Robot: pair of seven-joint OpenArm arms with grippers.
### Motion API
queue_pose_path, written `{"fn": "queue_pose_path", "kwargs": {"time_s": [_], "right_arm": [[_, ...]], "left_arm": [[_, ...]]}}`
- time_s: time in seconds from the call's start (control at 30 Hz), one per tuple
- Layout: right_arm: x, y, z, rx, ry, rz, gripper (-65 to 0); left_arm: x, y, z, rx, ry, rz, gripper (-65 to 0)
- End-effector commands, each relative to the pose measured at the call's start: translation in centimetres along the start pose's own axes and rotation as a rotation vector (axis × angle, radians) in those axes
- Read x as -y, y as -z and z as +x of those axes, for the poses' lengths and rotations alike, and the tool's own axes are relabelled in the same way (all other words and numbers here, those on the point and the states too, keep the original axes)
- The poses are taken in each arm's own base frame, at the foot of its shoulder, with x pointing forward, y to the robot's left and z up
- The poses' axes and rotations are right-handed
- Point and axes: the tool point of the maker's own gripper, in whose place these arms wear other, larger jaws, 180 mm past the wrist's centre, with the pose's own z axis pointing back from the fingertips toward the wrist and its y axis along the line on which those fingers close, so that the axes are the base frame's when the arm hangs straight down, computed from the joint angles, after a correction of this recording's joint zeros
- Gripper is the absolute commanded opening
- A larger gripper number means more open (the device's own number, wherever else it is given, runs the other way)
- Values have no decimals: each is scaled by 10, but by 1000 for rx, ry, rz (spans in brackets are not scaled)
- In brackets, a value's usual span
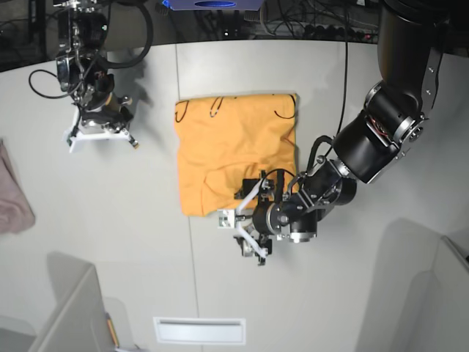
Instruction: Fold the T-shirt properly
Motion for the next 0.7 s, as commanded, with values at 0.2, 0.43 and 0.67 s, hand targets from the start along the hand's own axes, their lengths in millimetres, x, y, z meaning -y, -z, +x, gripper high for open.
{"fn": "queue_pose_path", "kwargs": {"time_s": [0.2,0.43,0.67], "right_arm": [[-9,-3,14,42,-12,25,-650],[-16,-8,26,73,-134,78,-650],[-15,-36,36,357,-514,66,-650]], "left_arm": [[-72,-47,45,120,-39,210,-173],[-73,-111,18,151,-262,388,-288],[-20,-168,-62,87,-467,518,-650]]}}
